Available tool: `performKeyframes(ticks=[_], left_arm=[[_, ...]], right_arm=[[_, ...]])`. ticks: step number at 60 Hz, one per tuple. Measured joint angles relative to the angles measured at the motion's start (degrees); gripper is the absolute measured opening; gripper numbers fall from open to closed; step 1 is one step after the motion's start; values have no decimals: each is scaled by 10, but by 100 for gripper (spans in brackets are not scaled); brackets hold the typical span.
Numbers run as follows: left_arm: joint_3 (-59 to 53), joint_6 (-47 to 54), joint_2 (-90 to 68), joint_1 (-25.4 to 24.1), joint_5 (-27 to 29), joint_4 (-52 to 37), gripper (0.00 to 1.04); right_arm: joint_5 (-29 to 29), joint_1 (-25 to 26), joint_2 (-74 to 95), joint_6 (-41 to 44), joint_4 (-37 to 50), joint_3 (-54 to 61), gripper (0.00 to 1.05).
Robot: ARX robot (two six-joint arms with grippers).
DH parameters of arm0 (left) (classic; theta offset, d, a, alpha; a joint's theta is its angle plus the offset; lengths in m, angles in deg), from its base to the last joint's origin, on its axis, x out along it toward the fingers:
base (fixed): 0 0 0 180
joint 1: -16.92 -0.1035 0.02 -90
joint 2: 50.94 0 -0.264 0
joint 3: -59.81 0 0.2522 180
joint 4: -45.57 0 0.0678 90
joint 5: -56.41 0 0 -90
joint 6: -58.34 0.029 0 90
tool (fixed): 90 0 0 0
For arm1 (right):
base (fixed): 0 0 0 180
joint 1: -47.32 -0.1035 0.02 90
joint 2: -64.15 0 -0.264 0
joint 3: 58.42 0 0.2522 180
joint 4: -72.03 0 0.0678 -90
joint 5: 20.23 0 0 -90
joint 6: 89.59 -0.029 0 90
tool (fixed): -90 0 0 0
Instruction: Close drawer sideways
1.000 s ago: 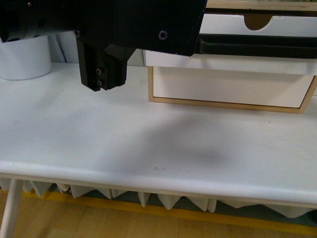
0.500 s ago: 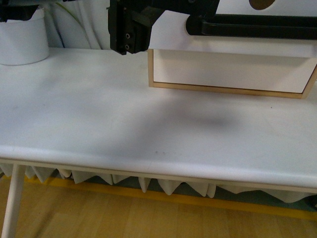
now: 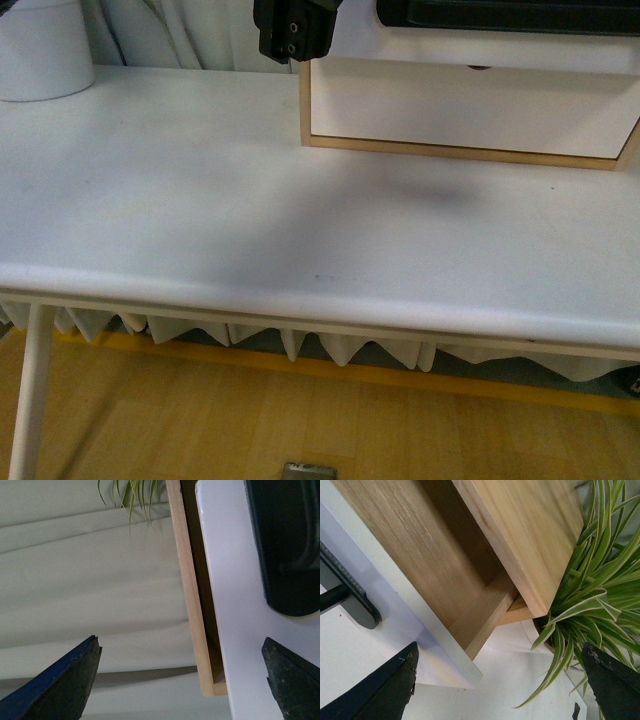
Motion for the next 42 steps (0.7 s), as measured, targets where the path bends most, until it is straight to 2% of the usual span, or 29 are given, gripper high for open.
performKeyframes(ticks=[25,42], left_arm=[[178,0,-132,-4,23,35,98],[195,-23,-149,-3,28,28,98]], right_arm=[[-24,6,126,-51,61,-94,95],[-15,5,146,-69,80,-95,95]])
